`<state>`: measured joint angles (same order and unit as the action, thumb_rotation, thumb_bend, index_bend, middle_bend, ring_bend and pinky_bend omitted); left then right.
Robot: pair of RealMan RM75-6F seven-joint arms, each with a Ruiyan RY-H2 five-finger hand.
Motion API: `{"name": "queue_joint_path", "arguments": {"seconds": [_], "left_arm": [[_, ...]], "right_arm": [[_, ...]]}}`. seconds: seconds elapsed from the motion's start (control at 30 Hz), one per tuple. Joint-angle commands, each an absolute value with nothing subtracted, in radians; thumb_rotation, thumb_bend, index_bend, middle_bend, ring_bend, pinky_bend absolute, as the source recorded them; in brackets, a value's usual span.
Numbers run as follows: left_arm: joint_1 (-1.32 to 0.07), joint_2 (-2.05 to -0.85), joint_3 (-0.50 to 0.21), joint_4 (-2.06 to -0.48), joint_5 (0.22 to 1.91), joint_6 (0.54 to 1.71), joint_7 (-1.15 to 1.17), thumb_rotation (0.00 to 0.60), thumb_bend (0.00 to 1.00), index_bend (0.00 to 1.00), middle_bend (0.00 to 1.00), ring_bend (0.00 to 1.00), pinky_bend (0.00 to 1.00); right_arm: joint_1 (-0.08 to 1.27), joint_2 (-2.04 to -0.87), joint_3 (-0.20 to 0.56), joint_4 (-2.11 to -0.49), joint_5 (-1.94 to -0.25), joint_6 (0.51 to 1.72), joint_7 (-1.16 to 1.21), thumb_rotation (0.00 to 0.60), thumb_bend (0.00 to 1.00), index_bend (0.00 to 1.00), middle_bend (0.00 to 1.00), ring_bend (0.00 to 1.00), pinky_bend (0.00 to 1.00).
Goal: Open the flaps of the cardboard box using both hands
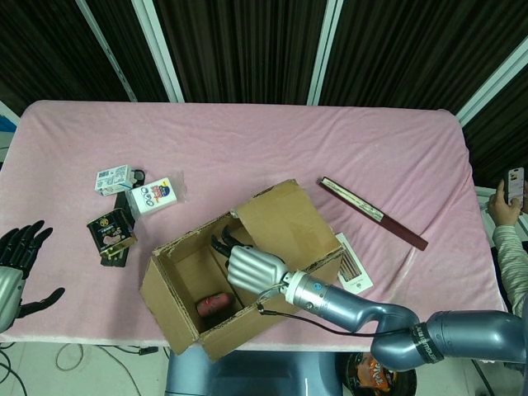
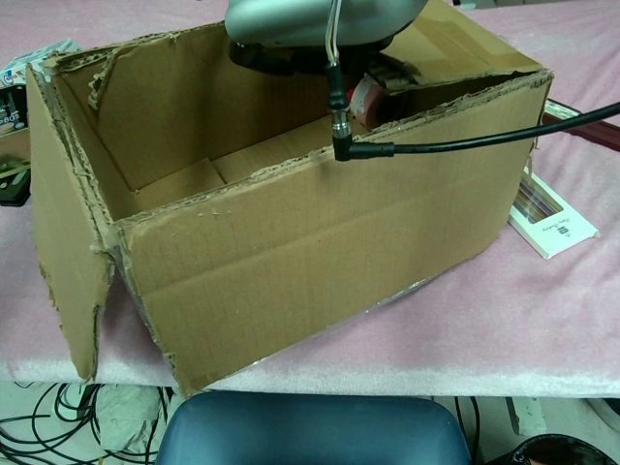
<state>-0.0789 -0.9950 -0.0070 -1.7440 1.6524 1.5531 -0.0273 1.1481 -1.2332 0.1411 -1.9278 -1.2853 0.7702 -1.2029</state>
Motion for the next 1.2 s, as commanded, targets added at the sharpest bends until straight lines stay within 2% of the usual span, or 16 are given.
{"name": "queue_joint_path", "arguments": {"seconds": [0.03,0.5,0.77,1.2], "left_arm": [[-0.079,-0.994,-0.006,-1.746,1.654,1.554,-0.03,0.6,0.13,0.0,0.0,0.0,0.05],[-0.078,-0.99,0.0,-1.75,1.671,1.565,-0.044,0.6,0.13,0.0,0.0,0.0,0.05],[-0.078,-0.989,0.001,-1.749,1.671,1.566,-0.048,0.6,0.13,0.0,0.0,0.0,0.05],[-0.078,-0.99,0.002,-1.747,1.666,1.563,-0.047,0.6,0.13,0.0,0.0,0.0,0.05]], "right_arm": [[1.156,-1.215,0.138,-1.947,-1.264,0.793,-1.239,0.6,0.53,0.47,0.54,0.12,0.23],[1.181,-1.141,0.135,-2.003,-1.176,0.879,-1.372,0.6,0.51,0.37,0.5,0.12,0.23],[1.202,-1.123,0.129,-2.01,-1.117,0.911,-1.423,0.6,0.5,0.36,0.47,0.12,0.23],[1.211,-1.091,0.11,-1.976,-1.041,0.976,-1.478,0.6,0.43,0.25,0.32,0.06,0.22]]}}
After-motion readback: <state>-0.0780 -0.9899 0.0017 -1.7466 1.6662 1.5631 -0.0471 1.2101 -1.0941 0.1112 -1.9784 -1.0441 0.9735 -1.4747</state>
